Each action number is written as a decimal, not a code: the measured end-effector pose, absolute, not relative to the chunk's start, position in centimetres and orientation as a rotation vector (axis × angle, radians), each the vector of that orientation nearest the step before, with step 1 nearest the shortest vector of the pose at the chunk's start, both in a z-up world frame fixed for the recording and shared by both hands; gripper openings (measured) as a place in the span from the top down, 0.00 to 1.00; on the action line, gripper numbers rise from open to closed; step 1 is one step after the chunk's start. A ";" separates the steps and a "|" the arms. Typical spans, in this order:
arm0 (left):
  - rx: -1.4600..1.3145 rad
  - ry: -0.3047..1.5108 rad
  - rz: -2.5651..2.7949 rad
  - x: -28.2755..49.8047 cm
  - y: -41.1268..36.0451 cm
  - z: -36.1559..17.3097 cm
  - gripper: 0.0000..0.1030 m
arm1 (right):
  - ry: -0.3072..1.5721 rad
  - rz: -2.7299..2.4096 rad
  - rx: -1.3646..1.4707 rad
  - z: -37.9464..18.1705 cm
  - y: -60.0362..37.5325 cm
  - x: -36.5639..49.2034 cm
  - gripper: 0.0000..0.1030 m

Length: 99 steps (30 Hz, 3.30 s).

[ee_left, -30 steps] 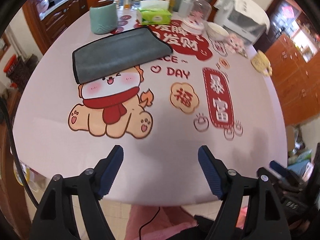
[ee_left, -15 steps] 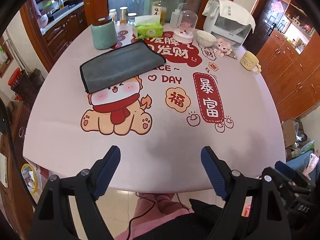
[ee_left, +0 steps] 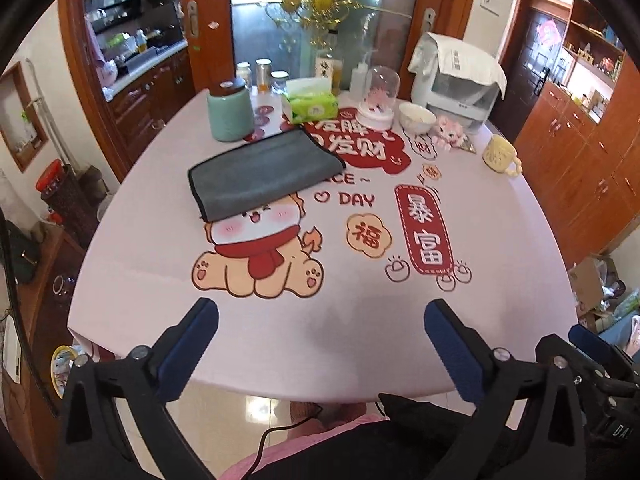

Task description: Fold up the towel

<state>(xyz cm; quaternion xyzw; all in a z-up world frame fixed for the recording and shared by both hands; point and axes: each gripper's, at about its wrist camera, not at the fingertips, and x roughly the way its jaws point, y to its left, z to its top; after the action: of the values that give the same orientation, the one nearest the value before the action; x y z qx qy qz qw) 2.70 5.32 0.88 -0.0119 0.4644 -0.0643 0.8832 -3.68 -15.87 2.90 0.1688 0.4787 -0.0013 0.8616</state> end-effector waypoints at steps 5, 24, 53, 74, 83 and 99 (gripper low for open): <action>-0.010 0.940 -0.108 2.4 5.3 1.2 0.01 | 1.013 -0.035 0.328 2.7 -15.7 -3.5 0.00; 0.053 0.934 -0.071 1.9 5.0 1.0 0.01 | 1.054 -0.016 0.267 2.0 -14.5 -2.9 0.00; 0.061 0.939 -0.075 1.9 4.8 0.8 0.01 | 1.060 -0.022 0.267 1.8 -14.6 -2.6 0.00; 0.068 0.936 -0.085 2.5 3.9 1.0 0.01 | 1.069 -0.014 0.268 1.2 -15.0 -2.1 0.00; 0.068 0.937 -0.084 2.5 3.9 1.0 0.01 | 1.073 -0.016 0.271 1.2 -14.9 -1.9 0.00; 0.071 0.935 -0.082 3.0 3.8 1.2 0.01 | 1.082 -0.018 0.279 0.8 -15.2 -1.6 0.00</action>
<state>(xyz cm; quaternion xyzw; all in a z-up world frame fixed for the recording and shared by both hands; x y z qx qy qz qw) 3.02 3.81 1.15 0.0343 0.4505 -0.0394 0.8913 -1.58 -15.16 0.81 0.1323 0.5133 -0.0086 0.8479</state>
